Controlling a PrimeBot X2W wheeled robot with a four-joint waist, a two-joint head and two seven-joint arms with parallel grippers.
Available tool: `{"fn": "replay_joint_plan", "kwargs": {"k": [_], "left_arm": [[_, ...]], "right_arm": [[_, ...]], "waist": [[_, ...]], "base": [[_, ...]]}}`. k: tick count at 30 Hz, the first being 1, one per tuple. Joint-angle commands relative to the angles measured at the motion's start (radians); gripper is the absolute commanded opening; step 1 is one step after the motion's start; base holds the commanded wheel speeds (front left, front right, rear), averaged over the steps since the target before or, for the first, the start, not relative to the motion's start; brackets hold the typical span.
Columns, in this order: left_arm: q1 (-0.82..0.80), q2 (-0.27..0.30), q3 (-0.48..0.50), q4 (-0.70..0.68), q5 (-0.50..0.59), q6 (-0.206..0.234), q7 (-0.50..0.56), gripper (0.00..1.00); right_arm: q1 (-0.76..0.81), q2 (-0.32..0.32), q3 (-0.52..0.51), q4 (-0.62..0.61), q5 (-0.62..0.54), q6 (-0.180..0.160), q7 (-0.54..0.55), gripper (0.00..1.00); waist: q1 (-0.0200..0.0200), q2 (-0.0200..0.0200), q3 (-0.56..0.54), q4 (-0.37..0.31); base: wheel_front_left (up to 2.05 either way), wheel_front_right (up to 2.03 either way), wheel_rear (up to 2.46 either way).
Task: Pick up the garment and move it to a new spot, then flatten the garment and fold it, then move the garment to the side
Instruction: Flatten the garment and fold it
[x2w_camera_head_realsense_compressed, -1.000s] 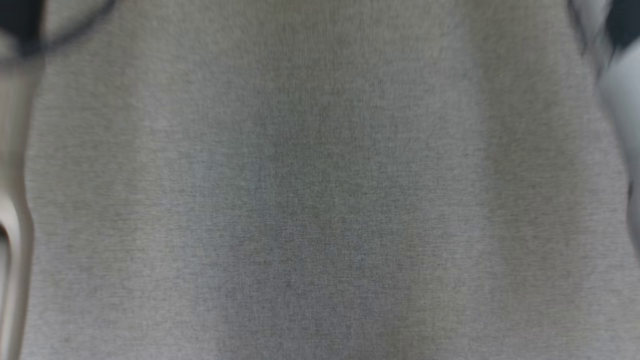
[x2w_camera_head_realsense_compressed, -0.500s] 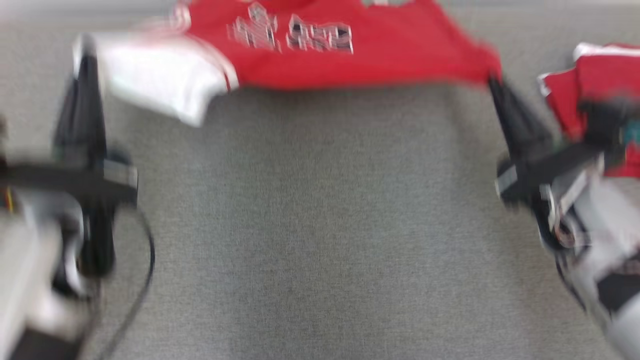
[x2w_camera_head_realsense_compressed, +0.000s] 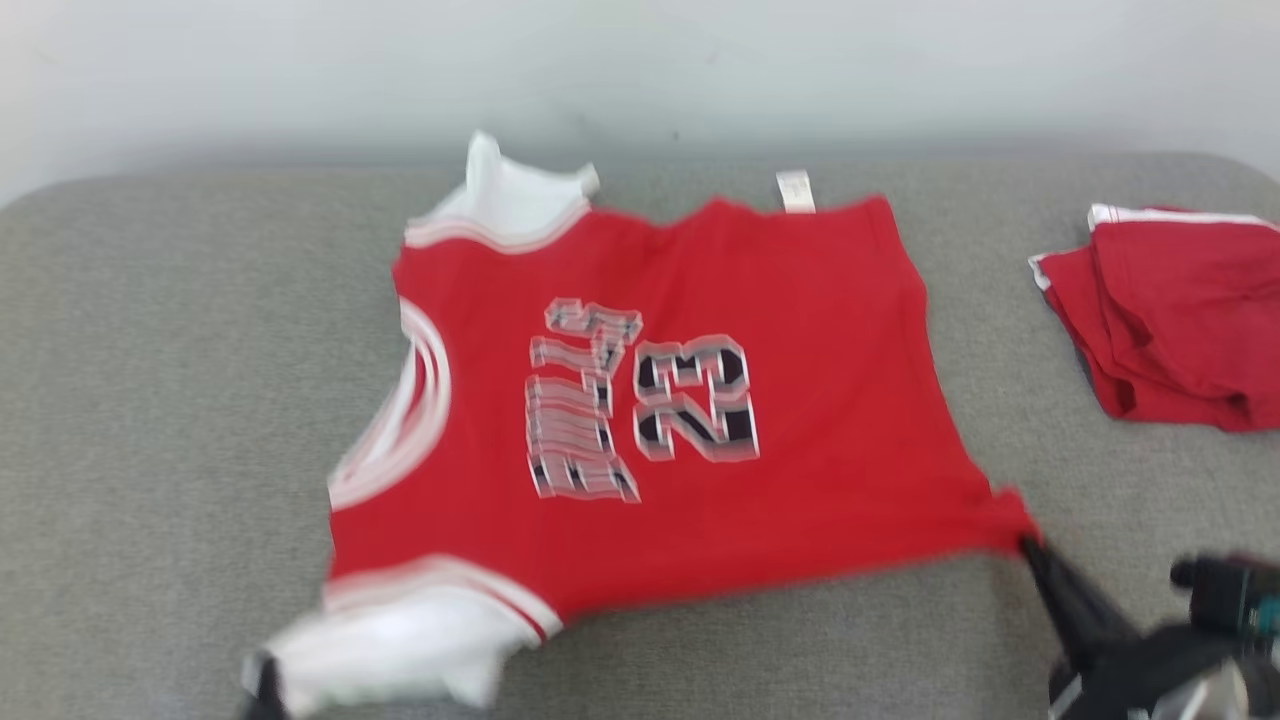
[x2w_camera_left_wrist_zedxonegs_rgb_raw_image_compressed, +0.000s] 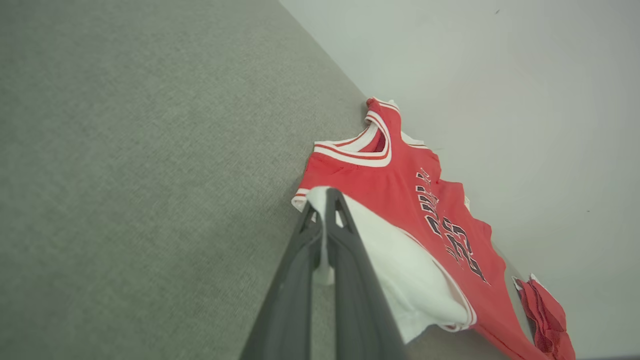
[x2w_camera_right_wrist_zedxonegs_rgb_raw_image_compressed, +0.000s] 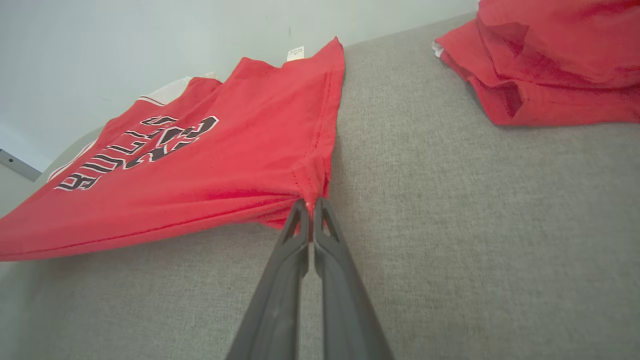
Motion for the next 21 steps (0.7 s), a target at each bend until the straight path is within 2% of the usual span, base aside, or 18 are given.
{"fn": "replay_joint_plan", "kwargs": {"k": [1,6,11,15,21], "left_arm": [[0.031,-0.021,-0.007,-0.012,-0.002,-0.006,-0.009,0.00],[0.080,-0.031,-0.098,0.004,0.049,-0.014,0.011,0.00],[0.036,-0.035,-0.118,0.026,0.069,-0.028,0.012,0.00],[-0.023,-0.004,-0.098,-0.012,0.075,-0.054,0.024,0.00],[-0.192,0.064,-0.083,-0.036,0.115,-0.054,0.091,0.00]], "right_arm": [[0.050,0.009,-0.025,-0.018,-0.026,0.001,0.024,0.00],[0.187,0.076,-0.094,-0.116,-0.095,0.001,0.120,0.00],[0.224,0.138,-0.128,-0.191,-0.161,0.001,0.190,0.00],[0.195,0.153,-0.160,-0.249,-0.190,0.001,0.228,0.00],[0.066,0.150,-0.146,-0.268,-0.213,0.001,0.295,0.00]], "waist": [[0.0003,0.0003,-0.024,0.024],[0.0003,0.0003,-0.034,0.037],[0.0003,0.0003,-0.038,0.022],[0.0003,0.0003,-0.030,0.016],[0.0003,0.0003,-0.002,-0.002]], "base": [[0.00,0.00,0.00],[0.00,0.00,0.00],[0.00,0.00,0.00],[0.00,0.00,0.00],[0.00,0.00,0.00]]}}
